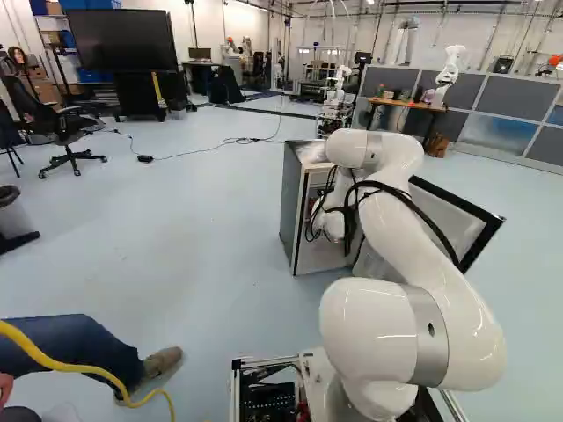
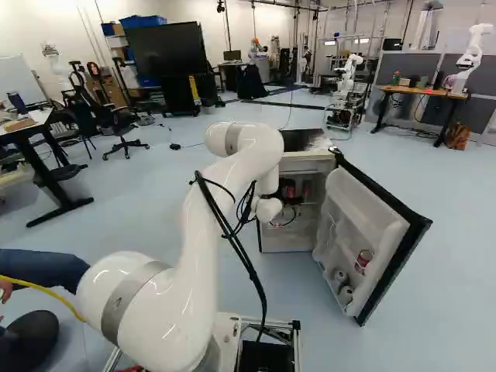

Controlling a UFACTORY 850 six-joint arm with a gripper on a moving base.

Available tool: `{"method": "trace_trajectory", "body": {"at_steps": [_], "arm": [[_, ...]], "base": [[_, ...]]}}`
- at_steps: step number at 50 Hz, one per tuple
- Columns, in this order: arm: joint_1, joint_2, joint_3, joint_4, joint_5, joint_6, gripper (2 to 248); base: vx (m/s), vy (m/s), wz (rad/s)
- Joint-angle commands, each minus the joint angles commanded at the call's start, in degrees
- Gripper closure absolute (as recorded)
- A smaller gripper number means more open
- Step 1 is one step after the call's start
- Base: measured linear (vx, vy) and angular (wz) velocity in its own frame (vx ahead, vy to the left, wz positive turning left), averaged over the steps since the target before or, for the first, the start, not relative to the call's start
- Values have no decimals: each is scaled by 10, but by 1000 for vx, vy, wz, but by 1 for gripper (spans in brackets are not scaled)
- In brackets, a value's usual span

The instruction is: Grab a drink from the fridge

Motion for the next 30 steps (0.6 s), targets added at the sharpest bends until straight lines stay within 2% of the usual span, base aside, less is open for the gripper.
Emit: {"method": "trace_trajectory", "body": {"at_steps": [30], "arm": [[0,-1,-1,0,0,0,3]], "base": [[10,0,-1]]}}
